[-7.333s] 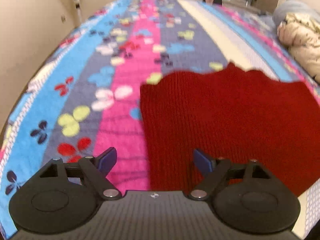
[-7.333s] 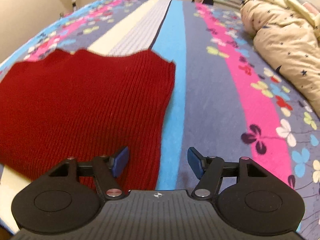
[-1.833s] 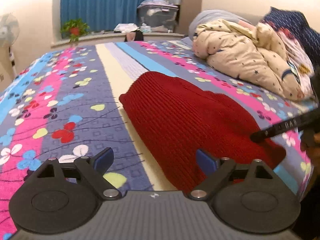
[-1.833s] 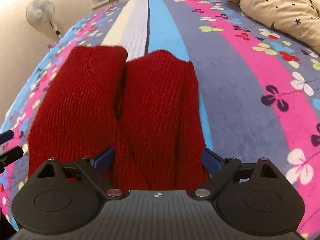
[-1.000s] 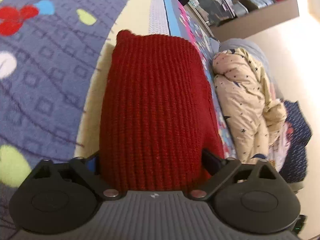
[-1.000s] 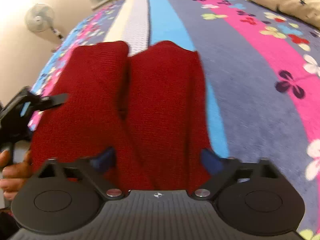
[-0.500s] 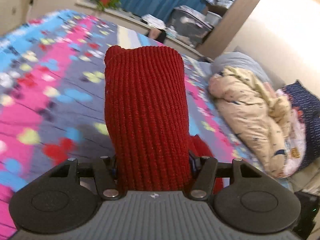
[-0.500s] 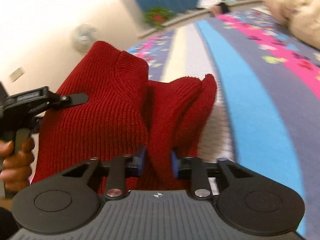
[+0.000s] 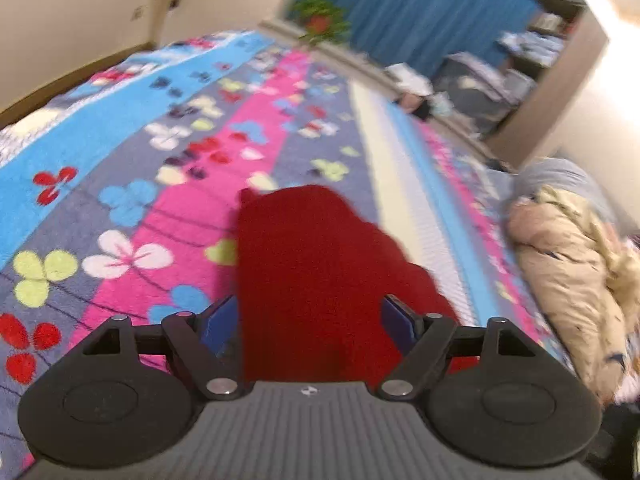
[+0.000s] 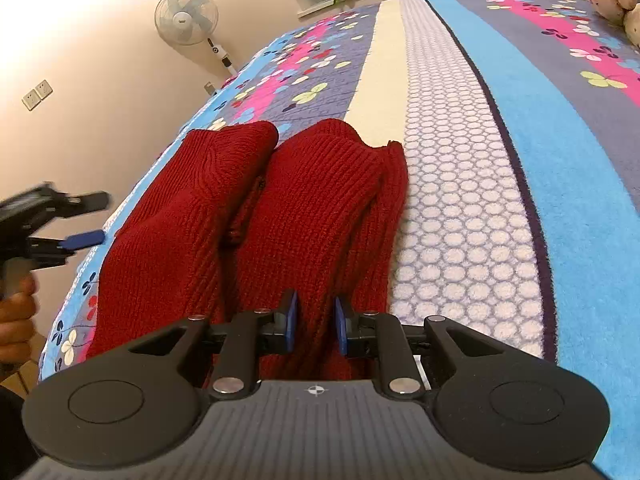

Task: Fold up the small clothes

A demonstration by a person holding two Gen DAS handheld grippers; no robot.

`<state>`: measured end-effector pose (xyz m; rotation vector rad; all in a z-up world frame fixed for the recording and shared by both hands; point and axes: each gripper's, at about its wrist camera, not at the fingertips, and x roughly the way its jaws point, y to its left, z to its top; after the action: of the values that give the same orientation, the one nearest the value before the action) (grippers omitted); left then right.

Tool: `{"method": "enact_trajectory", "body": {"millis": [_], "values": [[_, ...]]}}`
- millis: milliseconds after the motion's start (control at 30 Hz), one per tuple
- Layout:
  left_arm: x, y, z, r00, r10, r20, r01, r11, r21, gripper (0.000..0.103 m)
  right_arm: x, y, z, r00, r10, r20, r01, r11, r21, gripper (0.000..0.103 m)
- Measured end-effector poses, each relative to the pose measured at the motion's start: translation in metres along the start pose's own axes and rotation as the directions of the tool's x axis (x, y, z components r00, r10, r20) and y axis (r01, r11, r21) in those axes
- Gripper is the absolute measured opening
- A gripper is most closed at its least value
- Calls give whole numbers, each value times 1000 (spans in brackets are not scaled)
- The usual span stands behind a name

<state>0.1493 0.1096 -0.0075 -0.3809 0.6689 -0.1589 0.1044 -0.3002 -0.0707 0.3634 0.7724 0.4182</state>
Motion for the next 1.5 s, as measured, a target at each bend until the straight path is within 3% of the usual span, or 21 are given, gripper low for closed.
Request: {"method": "enact_trajectory", "body": {"millis": [100,167,200,233,267,300,333,367,400,467,567,700,967,1067,1267,1500], "values": [[-8,-35,-20,1000,-18,-25,22,987,159,80,0,4,0,1000,-13,5,14,1000,-28,22],[11,-52,-49,993,11,-115,25,953,302,84,1,5,-2,1000,-23,-3,23,999,-42,23],[19,-64,-67,991,89,-99,-37,895,444,88,1,6,-4,999,-31,-7,31,998,-51,24],[29,-74,-86,979,196,-53,-126,790,600,90,2,7,-4,999,-35,-9,34,998,-59,26],[29,-82,-95,973,228,-18,-159,731,664,90,0,7,-6,999,-32,-11,31,997,-66,32],[25,-88,-97,974,226,-4,-164,722,672,90,-2,9,-7,999,-35,-13,34,997,-74,35],[16,-93,-94,978,208,-3,-155,739,656,90,-6,11,-9,999,-50,-11,49,995,-85,37],[5,-96,-92,984,179,-1,-138,763,631,91,-11,14,-10,998,-69,-1,69,992,-101,46],[-7,-98,-91,988,155,15,-132,782,609,95,-19,18,-13,995,-96,15,97,988,-123,66],[-33,-103,-95,989,126,76,-147,801,581,101,-37,25,-18,985,-152,77,163,971,-176,79],[-66,-111,-106,987,103,126,-157,814,559,101,-62,34,-27,970,-189,153,224,940,-259,79],[-104,-122,-126,983,74,169,-150,852,501,102,-89,42,-39,952,-226,207,280,917,-285,79],[-157,-143,-165,986,49,161,-111,908,404,102,-143,62,-70,923,-242,299,307,931,-195,85],[-160,-131,-177,982,85,169,-139,933,333,102,-153,71,-84,918,-260,300,321,931,-176,91],[-140,-116,-178,957,253,143,-285,913,292,102,-139,80,-90,928,-284,242,330,927,-178,91],[-132,-106,-173,954,282,99,-298,921,252,102,-124,89,-92,929,-296,221,341,917,-206,91]]}}
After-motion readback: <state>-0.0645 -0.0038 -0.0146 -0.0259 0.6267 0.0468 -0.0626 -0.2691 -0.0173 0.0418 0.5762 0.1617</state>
